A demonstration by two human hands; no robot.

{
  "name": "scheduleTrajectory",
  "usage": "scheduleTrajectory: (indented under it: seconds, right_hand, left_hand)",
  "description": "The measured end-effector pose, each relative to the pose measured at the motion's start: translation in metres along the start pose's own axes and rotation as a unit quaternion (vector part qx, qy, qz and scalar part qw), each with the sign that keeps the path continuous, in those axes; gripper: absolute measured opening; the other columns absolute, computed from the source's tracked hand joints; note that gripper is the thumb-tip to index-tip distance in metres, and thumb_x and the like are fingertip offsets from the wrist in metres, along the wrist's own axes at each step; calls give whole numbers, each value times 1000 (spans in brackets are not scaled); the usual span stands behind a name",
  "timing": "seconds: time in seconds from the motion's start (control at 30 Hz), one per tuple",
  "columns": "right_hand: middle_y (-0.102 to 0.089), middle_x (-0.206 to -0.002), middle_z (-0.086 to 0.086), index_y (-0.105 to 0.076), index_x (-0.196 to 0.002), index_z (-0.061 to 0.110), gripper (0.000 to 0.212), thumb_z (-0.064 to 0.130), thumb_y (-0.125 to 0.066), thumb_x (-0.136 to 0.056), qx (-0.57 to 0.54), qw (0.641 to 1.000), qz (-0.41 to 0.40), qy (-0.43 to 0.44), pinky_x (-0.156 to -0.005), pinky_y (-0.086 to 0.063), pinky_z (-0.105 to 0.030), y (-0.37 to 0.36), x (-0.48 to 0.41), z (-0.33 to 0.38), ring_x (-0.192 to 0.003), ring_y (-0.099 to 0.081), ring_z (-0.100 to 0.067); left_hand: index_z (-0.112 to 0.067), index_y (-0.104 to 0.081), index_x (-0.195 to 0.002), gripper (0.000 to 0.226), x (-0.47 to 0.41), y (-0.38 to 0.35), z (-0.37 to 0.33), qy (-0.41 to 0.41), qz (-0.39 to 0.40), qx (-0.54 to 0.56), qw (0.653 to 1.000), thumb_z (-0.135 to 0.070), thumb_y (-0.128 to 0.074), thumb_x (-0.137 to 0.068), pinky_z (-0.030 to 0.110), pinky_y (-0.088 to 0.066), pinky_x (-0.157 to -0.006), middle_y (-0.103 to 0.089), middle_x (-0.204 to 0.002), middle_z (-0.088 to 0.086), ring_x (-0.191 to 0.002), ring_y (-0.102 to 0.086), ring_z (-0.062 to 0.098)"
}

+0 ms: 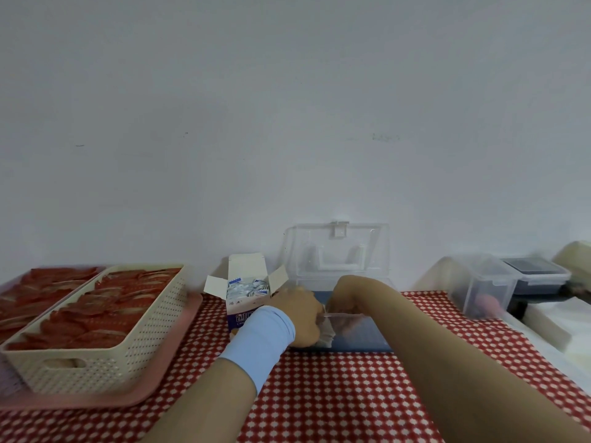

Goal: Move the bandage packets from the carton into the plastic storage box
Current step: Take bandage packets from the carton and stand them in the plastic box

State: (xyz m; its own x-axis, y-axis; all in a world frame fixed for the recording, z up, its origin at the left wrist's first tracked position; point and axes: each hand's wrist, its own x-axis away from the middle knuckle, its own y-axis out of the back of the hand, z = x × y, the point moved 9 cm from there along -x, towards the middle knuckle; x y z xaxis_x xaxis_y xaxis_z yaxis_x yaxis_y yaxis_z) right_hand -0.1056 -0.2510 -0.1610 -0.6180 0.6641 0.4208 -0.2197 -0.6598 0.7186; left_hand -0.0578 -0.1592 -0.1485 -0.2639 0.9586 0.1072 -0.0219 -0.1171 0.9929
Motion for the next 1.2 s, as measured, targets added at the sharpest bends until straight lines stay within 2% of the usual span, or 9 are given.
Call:
scheduleTrajectory:
  seconds: [0.13, 0.23, 0.33, 0.57, 0.7, 0.83, 0.97, 1.1, 1.2]
  right_hand:
    - [-60, -95, -5, -66, -122, 4, 31, 23, -59, -99, 102, 994, 6, -28, -97, -47, -33, -8, 0, -2, -93, -57, -18]
    - [-66, -90, -5, -70, -100, 5, 21, 24, -61, -97, 120, 991, 33, -51, -97, -51, -30, -12, -5, -5, -89, -64, -16]
    - [-71, -111, -10, -70, -109, 4, 26, 25, -61, -98, 128, 988, 59, -59, -101, -51, -33, -13, -6, -5, -104, -68, -20]
    - [-66, -81, -5, -63, -84, 7, 23, 25, -59, -99, 103, 993, 29, -54, -53, -47, -21, -8, -13, -5, -63, -61, -13]
    - [-61, -75, -3, -59, -82, 9, 26, 30, -61, -97, 125, 991, 10, -50, -42, -39, -20, -6, -13, -2, -59, -57, -10]
    - [-66, -79, -5, -61, -82, 7, 23, 25, -64, -96, 112, 991, 35, -60, -66, -56, -20, -12, -14, -1, -65, -63, -12]
    - [-63, -82, -2, -61, -85, 10, 27, 34, -59, -99, 163, 984, 51, -55, -90, -51, -26, -18, -13, 2, -84, -63, -13]
    - [-66, -87, -6, -65, -97, 5, 25, 30, -63, -97, 120, 989, 43, -71, -71, -54, -24, -13, -12, -2, -72, -63, -14]
    - [-66, -96, -7, -67, -106, 4, 27, 30, -63, -97, 119, 989, 35, -76, -74, -51, -26, -10, -11, -3, -76, -63, -15]
  left_hand:
    - [-23, -68, -107, 27, -2, -4, 0, -6, 0, 4, 1000, -28, -48, -91, 40, -51, -90, -55, -112, 6, -101, -57, 30]
    - [-24, -69, -106, 27, -4, -7, 3, -2, 10, -3, 1000, -29, -48, -91, 43, -51, -92, -54, -110, 5, -102, -57, 31]
    - [-27, -70, -110, 31, -6, -9, 5, 0, 26, -9, 1000, -32, -46, -91, 44, -50, -94, -54, -115, 6, -106, -56, 31]
    - [-16, -68, -103, 25, -2, 1, 5, -13, -9, 45, 999, -23, -46, -93, 42, -50, -95, -53, -110, 2, -104, -57, 27]
    - [-20, -64, -126, 36, 7, 20, 9, -40, -69, 105, 991, -16, -55, -91, 36, -43, -104, -53, -130, -1, -122, -48, 19]
    - [-22, -62, -130, 41, 10, 23, 13, -39, -95, 79, 992, -18, -57, -89, 34, -40, -107, -51, -135, -2, -125, -47, 18]
    - [-23, -68, -121, 35, 10, 15, 12, -33, -63, 16, 997, -27, -51, -91, 38, -45, -102, -56, -124, 1, -116, -53, 24]
    - [-24, -72, -115, 37, 9, 8, 5, -42, -30, -116, 992, -37, -46, -92, 40, -27, -113, -60, -122, 3, -120, -46, 25]
    - [-25, -73, -114, 38, 5, 4, 6, -28, -3, -139, 990, -40, -45, -93, 39, -21, -116, -60, -127, 5, -126, -42, 25]
